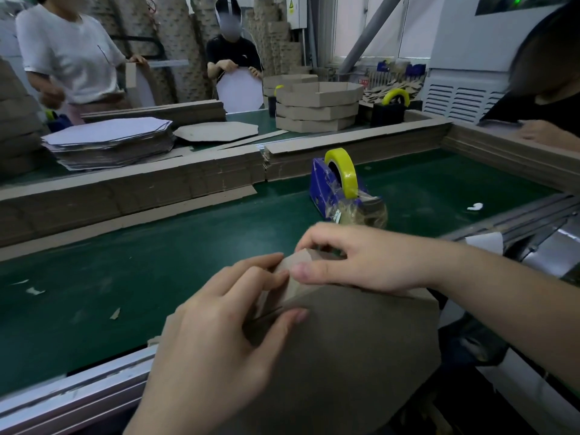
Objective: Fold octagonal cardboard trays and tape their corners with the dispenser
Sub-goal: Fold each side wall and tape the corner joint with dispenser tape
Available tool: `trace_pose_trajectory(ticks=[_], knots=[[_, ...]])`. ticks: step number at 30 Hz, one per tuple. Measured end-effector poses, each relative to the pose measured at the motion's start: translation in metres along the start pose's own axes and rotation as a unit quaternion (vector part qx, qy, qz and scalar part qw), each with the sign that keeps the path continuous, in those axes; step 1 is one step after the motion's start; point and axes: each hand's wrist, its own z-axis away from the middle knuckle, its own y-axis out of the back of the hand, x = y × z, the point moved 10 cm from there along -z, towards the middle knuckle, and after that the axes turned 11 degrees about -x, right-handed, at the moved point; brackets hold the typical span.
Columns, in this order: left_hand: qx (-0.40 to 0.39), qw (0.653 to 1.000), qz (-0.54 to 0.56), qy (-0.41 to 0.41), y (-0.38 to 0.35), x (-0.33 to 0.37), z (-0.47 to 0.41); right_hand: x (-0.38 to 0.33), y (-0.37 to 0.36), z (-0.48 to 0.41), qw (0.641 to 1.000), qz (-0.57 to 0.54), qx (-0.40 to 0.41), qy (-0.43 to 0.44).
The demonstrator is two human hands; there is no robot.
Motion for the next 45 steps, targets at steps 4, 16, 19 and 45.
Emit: trace_pose_trajectory(ticks=[4, 16, 19, 45], knots=[[0.009, 1.0, 0.004, 0.007, 0.002, -0.003, 0.003, 0.011, -0.014, -0.003, 0.994, -0.102, -0.023, 0.024], [-0.021, 0.999, -0.024, 0.012, 0.001, 0.004, 0.002, 0.038, -0.03, 0.007, 0.93, -0.307, -0.204, 0.016], [-0.073, 0.99, -0.122, -0.021, -0.009, 0.018, -0.002, 0.036, -0.027, 0.01, 0.913, -0.333, -0.234, 0.035], [-0.015, 0.994, -0.109, -0.003, -0.003, 0.012, -0.003, 0.194, 0.064, 0.011, 0.722, -0.543, 0.351, -0.244]])
